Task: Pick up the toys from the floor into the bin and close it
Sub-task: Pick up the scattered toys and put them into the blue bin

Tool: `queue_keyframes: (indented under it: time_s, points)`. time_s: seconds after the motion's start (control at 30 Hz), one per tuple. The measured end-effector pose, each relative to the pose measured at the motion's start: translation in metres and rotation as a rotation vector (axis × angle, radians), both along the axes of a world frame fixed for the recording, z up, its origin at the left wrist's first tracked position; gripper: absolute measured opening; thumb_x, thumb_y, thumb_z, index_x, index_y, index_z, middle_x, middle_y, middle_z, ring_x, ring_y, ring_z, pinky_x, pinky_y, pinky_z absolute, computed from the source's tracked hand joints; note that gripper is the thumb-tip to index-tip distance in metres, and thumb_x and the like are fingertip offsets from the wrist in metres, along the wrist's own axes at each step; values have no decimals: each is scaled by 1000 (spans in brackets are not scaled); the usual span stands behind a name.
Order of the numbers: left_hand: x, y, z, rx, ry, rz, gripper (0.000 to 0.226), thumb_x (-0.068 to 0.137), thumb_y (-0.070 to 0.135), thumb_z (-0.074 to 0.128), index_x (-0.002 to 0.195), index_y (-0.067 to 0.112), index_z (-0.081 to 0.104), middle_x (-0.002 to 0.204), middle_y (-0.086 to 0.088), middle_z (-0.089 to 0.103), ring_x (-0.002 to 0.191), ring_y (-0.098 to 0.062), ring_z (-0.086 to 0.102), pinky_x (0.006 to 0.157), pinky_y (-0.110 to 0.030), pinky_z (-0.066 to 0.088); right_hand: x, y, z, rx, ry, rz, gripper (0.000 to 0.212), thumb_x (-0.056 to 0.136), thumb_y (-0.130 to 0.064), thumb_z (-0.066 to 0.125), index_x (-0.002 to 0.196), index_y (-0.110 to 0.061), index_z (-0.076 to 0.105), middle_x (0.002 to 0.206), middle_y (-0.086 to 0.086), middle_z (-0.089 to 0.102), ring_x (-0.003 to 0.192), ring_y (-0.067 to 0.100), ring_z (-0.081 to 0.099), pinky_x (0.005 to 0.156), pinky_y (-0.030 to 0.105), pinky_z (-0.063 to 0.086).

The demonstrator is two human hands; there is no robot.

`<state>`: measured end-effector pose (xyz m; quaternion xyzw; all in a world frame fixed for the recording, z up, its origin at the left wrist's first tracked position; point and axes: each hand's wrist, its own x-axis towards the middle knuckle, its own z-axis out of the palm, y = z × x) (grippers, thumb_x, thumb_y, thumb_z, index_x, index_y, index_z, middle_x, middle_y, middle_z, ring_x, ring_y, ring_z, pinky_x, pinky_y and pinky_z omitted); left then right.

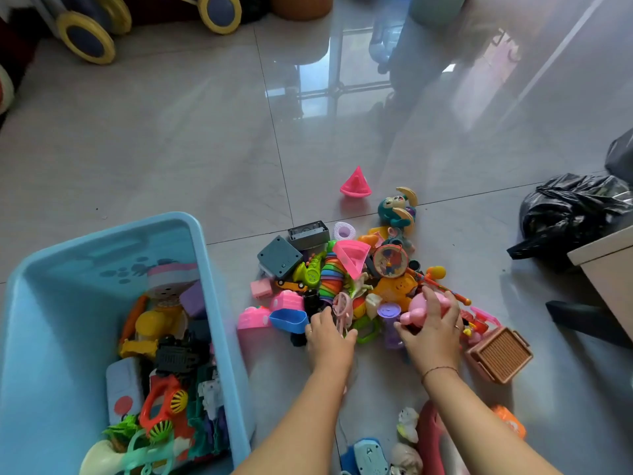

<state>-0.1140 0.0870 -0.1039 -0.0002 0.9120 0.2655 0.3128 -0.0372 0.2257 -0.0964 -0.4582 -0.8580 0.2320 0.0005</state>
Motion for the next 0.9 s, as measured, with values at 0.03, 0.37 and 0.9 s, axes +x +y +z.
queue_keyframes:
  time_s: [0.03, 0.37, 0.9]
  points:
    - [-2, 3, -3, -44, 18, -35, 66, 87, 38, 61, 143, 18, 31, 144, -3, 37, 133, -23, 33, 106, -35, 35, 0, 0, -3, 1, 27, -12, 79, 69, -27, 80, 138, -25, 40, 149, 14, 20, 136, 39, 23, 106, 53, 35]
    - [-20, 13, -18, -103, 25, -65, 26, 91, 25, 57, 115, 19, 57, 117, -3, 56, 110, -25, 55, 85, -39, 50, -15, 9, -8, 52, -46, 7, 65, 76, -17, 70, 134, -27, 45, 143, 14, 24, 128, 41, 32, 102, 49, 38]
    - [-12, -116, 133, 529, 234, 651, 13, 89, 15, 56, 78, 12, 63, 68, -2, 65, 59, -16, 58, 54, -21, 45, -34, -136, 127, -846, 741, -162, 65, 58, -62, 74, 109, -34, 46, 101, -3, 59, 90, 18, 63, 75, 40, 56]
